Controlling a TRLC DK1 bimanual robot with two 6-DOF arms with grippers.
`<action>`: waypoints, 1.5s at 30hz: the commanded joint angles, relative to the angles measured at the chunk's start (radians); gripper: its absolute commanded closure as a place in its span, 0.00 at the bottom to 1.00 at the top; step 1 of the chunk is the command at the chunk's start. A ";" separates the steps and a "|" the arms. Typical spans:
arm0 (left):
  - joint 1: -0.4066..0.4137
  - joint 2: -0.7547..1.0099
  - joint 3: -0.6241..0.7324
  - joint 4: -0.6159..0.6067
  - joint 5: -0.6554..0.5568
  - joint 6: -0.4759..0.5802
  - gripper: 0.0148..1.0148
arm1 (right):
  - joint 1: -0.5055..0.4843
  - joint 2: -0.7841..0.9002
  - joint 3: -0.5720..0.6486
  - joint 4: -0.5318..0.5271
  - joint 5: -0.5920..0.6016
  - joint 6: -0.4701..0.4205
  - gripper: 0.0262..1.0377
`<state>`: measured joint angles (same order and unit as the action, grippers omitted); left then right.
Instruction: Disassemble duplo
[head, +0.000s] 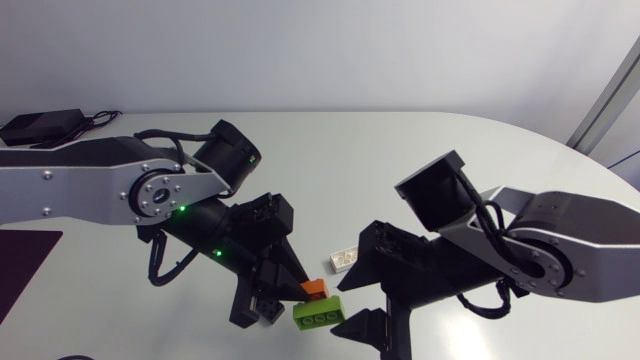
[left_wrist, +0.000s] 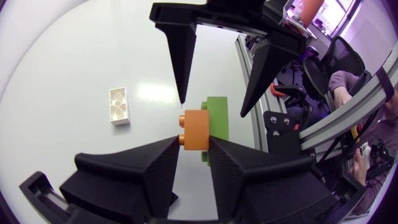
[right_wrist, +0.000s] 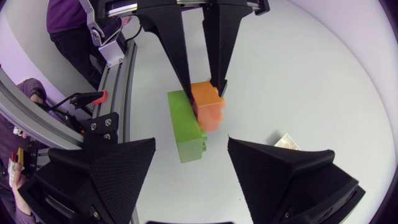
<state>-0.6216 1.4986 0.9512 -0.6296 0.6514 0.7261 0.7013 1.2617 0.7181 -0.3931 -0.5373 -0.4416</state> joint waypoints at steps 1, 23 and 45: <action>-0.009 0.025 0.034 -0.010 0.013 0.030 0.72 | 0.013 0.021 0.012 -0.006 -0.010 0.006 0.28; -0.027 0.046 0.060 -0.010 0.013 0.003 0.72 | 0.102 -0.050 -0.031 -0.012 0.008 0.026 0.82; 0.083 0.356 0.034 0.354 -0.299 -0.048 0.69 | -0.085 0.019 -0.172 0.171 0.169 -0.049 0.81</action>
<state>-0.5377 1.8343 0.9939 -0.2905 0.3580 0.6899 0.6147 1.2366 0.5774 -0.2474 -0.3836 -0.4721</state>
